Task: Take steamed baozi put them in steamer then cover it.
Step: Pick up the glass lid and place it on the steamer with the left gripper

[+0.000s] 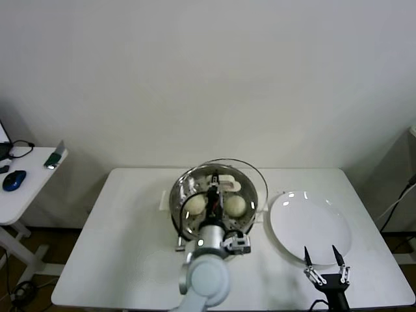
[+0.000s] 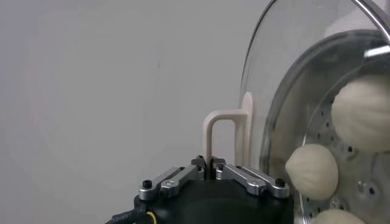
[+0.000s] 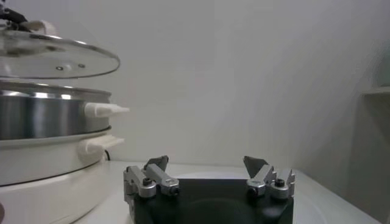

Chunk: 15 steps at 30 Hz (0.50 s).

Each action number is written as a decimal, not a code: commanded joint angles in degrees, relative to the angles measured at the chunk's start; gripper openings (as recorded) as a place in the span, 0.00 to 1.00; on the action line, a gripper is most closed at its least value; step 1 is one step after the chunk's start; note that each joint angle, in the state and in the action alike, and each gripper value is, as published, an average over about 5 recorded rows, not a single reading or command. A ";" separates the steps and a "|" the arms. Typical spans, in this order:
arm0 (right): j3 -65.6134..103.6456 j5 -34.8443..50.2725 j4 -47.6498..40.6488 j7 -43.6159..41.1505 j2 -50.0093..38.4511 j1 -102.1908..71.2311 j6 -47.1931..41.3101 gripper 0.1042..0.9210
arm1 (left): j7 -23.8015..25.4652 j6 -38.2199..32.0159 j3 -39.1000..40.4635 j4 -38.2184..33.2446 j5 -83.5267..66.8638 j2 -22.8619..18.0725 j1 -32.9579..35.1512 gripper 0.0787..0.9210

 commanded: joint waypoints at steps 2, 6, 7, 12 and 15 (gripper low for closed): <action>0.01 0.20 -0.12 -0.06 0.18 0.02 0.17 0.88 | -0.55 -0.09 0.74 4.75 4.66 -2.16 0.06 0.08; 0.03 0.20 -0.20 -0.06 0.27 -0.05 0.29 0.88 | -0.70 -0.10 0.05 4.70 5.22 -1.74 0.29 0.08; 0.03 0.20 -0.23 -0.09 0.28 -0.06 0.31 0.88 | -0.75 -0.12 -0.11 4.71 5.26 -1.61 0.22 0.08; 0.02 0.16 -0.32 -0.22 0.29 -0.24 0.40 0.88 | -0.75 -0.17 -0.66 4.72 5.08 -0.87 -0.04 0.08; 0.05 0.15 -0.34 -0.28 0.31 -0.32 0.46 0.88 | -0.73 -0.11 -1.03 4.69 5.10 -0.54 0.19 0.08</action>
